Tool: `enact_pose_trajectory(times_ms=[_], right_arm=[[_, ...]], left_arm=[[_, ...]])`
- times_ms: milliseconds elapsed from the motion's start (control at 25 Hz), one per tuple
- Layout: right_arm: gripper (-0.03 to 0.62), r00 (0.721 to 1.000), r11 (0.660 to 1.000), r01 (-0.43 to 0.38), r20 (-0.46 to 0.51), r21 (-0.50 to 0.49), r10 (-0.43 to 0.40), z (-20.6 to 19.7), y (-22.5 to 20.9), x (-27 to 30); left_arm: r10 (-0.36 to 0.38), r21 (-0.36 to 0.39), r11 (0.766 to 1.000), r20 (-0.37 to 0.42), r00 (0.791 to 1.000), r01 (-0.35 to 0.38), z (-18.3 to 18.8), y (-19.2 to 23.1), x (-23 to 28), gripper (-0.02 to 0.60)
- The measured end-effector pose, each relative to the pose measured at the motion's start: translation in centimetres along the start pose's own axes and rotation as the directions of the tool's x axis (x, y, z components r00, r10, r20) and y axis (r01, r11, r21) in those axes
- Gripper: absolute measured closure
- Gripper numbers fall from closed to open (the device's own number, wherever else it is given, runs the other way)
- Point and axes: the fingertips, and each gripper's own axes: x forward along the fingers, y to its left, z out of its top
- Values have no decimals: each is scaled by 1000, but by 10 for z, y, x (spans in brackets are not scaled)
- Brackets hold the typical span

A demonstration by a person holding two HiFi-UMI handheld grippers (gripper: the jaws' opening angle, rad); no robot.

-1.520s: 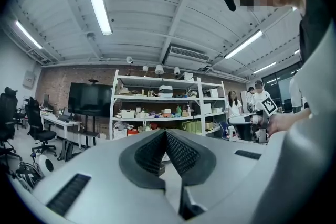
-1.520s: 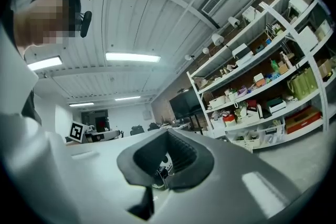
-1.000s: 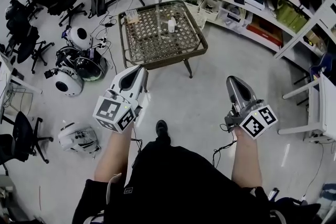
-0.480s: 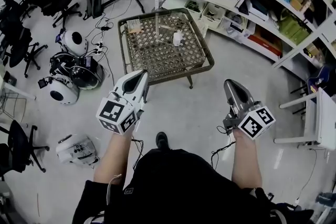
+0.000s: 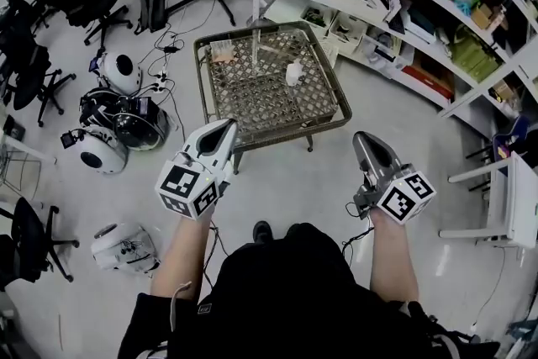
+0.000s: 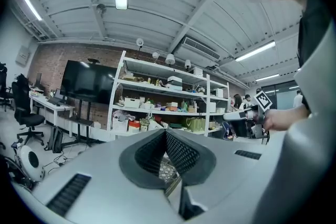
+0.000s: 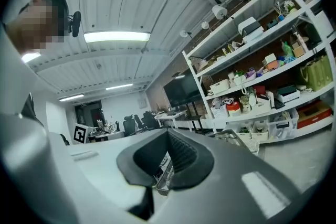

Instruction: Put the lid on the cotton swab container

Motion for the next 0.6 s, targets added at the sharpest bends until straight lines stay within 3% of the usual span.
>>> enact_pose_trajectory(times_ms=[320, 600], right_arm=[[585, 1000, 999, -27, -6, 36, 28, -1, -14, 33], [585, 995, 993, -104, 4, 62, 104, 8, -36, 84]], left_arm=[[25, -8, 1000, -32, 999, -25, -4, 23, 7, 577], [75, 1, 997, -55, 996, -75, -4, 45, 33, 577]])
